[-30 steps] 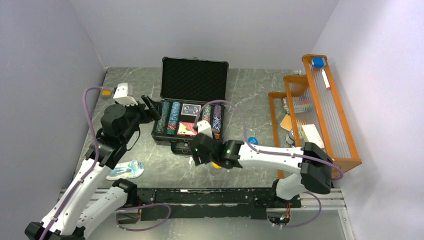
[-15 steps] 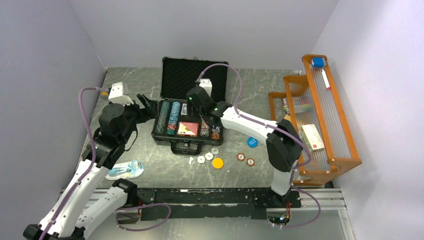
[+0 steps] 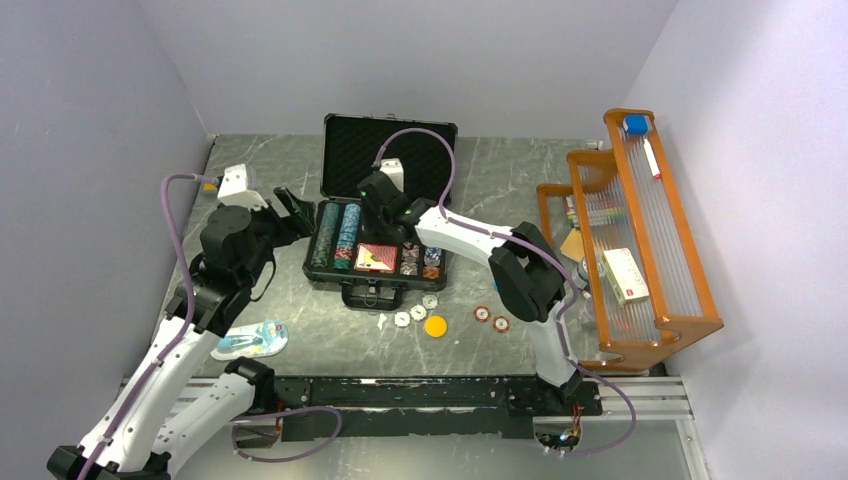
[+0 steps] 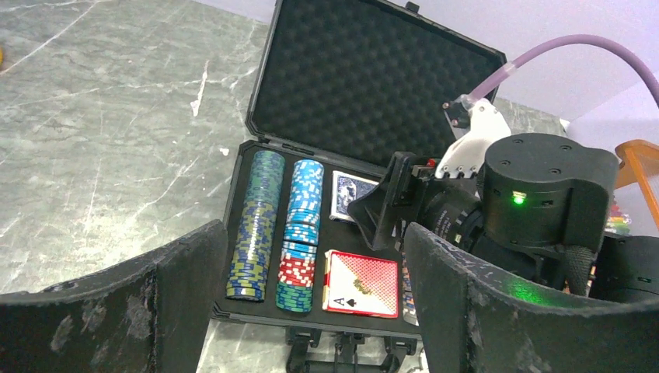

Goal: Pack up texas hold em set

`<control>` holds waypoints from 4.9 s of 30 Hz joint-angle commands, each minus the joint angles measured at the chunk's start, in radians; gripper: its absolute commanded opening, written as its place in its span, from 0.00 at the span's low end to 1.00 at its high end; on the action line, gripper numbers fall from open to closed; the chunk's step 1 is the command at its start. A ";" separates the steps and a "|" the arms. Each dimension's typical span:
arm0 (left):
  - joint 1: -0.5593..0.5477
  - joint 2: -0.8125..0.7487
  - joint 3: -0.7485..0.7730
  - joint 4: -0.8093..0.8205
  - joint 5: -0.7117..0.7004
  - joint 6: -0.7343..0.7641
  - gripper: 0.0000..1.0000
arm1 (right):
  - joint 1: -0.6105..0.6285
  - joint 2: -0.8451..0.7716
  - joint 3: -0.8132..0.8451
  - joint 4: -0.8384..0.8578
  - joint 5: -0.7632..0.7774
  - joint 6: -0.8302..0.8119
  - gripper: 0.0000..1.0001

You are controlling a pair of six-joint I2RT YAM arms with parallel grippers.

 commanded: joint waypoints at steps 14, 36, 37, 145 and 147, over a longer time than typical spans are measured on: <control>-0.006 0.008 0.014 -0.008 -0.029 0.012 0.88 | -0.020 0.078 0.071 0.033 -0.063 -0.230 0.69; -0.006 0.003 0.013 0.005 0.004 0.013 0.90 | -0.105 -0.543 -0.445 -0.030 0.095 -0.005 0.82; -0.006 0.003 0.014 0.005 0.004 0.013 0.90 | -0.113 -0.576 -0.474 -0.050 0.103 0.009 0.82; -0.004 0.012 0.004 0.005 -0.001 0.006 0.90 | 0.116 -0.218 -0.224 0.028 -0.045 -0.027 0.76; -0.005 0.010 0.003 0.006 -0.001 0.005 0.90 | 0.115 -0.240 -0.232 0.020 -0.023 -0.019 0.76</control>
